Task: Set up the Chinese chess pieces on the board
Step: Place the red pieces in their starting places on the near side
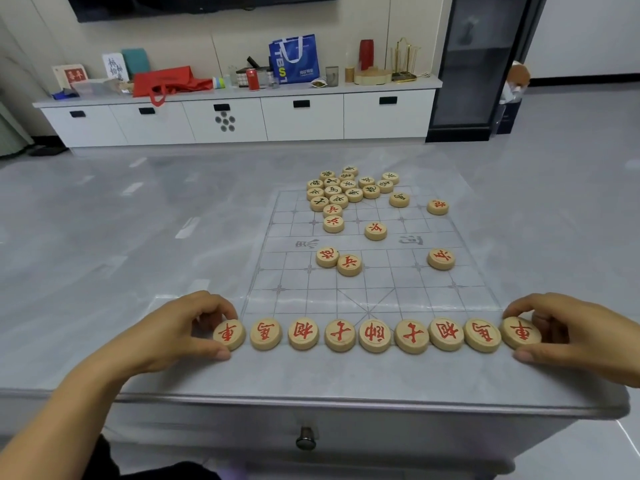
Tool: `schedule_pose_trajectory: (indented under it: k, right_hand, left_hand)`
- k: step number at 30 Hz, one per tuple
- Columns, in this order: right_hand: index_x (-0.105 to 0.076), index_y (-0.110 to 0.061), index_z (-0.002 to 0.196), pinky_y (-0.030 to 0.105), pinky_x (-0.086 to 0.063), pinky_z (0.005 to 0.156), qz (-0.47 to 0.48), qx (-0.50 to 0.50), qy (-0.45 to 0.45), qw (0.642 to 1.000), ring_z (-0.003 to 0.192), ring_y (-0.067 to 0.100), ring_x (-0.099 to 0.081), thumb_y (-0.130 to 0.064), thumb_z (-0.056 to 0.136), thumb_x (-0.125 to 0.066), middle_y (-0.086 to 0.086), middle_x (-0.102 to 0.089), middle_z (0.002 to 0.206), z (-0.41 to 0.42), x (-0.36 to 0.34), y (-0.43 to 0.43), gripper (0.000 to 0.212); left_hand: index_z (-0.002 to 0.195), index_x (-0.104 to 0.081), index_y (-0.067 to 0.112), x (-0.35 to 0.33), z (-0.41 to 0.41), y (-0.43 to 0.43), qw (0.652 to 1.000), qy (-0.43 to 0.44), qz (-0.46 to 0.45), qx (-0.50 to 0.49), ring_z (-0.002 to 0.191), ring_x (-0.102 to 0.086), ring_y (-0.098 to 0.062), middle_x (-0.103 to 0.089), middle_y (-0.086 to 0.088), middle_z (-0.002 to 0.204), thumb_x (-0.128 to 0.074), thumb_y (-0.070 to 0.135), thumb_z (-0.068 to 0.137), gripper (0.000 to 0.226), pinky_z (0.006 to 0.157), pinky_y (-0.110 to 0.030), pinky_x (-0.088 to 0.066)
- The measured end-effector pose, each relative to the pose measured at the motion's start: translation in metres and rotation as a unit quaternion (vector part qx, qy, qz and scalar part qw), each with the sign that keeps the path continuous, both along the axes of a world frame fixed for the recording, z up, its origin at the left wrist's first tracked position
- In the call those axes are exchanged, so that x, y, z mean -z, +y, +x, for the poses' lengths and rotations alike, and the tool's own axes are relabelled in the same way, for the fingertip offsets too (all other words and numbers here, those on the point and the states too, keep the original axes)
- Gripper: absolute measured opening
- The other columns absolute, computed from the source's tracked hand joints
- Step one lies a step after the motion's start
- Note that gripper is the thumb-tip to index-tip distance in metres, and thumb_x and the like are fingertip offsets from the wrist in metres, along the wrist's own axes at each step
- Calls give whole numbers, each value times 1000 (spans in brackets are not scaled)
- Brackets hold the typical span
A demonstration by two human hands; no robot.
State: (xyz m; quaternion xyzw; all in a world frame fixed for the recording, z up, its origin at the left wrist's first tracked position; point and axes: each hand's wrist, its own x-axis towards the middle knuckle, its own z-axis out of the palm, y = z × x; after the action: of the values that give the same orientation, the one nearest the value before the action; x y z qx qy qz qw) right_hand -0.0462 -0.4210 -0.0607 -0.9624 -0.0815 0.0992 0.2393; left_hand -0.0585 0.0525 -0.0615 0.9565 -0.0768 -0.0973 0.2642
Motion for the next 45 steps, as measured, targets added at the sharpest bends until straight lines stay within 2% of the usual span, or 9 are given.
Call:
schedule_pose_trajectory:
  k: [4, 13, 19, 21, 22, 24, 25, 31, 45]
  right_hand:
    - [-43, -61, 96, 19, -45, 54, 2, 8, -15, 1000, 78, 1, -54, -97, 19, -42, -31, -52, 93, 1, 4, -3, 84]
    - [-43, -60, 97, 22, -46, 57, -7, -7, -17, 1000, 80, -2, -53, -97, 22, -40, -31, -50, 96, 1, 2, -2, 83]
    - [-44, -60, 97, 15, -46, 59, 3, -10, -11, 1000, 80, -2, -52, -97, 22, -41, -31, -50, 96, 1, 0, -3, 84]
    - [-45, -59, 96, 13, -45, 60, 7, -8, -14, 1000, 78, -2, -53, -97, 22, -41, -30, -51, 95, 1, 1, -2, 84]
    - [-46, -58, 96, 14, -45, 60, 8, -9, -14, 1000, 79, -1, -53, -97, 22, -41, -30, -51, 95, 1, 1, -2, 84]
    - [-46, -58, 97, 15, -45, 60, 11, -10, -12, 1000, 79, 0, -53, -97, 22, -41, -30, -51, 96, 0, 1, -2, 84]
    - [-45, -59, 98, 15, -45, 60, 12, -10, -11, 1000, 80, -1, -52, -97, 22, -41, -31, -50, 97, 0, 1, -2, 85]
    - [-41, -61, 98, 14, -46, 63, 9, -16, -10, 1000, 85, -2, -51, -98, 21, -38, -34, -47, 101, -1, 0, -1, 86]
    - [-41, -61, 99, 15, -46, 61, 1, -10, -3, 1000, 83, -3, -51, -98, 19, -39, -35, -47, 101, 0, 0, -2, 88]
  left_hand:
    - [92, -59, 38, 0, 0, 1, 1000, 4, -5, 3, 86, -53, -11, -58, 9, 95, -80, 25, 66, 36, 72, -15, -40]
    - [96, -57, 39, 1, 0, 1, 1000, 0, 3, 20, 88, -52, -10, -56, 10, 97, -77, 24, 70, 36, 71, -13, -40]
    - [99, -56, 40, 1, 1, 2, 999, 2, -8, 38, 89, -51, -6, -53, 13, 96, -76, 22, 72, 39, 74, -10, -40]
    - [100, -56, 42, 1, 1, 3, 999, 11, -13, 34, 90, -50, -5, -53, 13, 98, -79, 33, 67, 42, 74, -10, -40]
    - [101, -55, 43, 0, 1, 4, 999, 18, -15, 29, 91, -51, -5, -54, 13, 99, -79, 50, 59, 49, 75, -11, -41]
    - [101, -55, 42, 1, 1, 5, 999, 20, -19, 22, 92, -52, -6, -54, 14, 100, -64, 82, 37, 75, 77, -16, -43]
    - [99, -56, 41, 2, 2, 6, 1000, 17, -16, 20, 92, -53, -7, -55, 15, 100, -58, 88, 33, 82, 78, -19, -45]
    - [94, -57, 39, 3, 3, 6, 999, 14, -21, 26, 89, -52, -2, -57, 17, 97, -54, 90, 35, 79, 81, -26, -48]
    - [95, -56, 40, 4, 4, 6, 999, 25, -11, 22, 91, -51, 1, -55, 19, 99, -50, 92, 34, 80, 79, -20, -46]
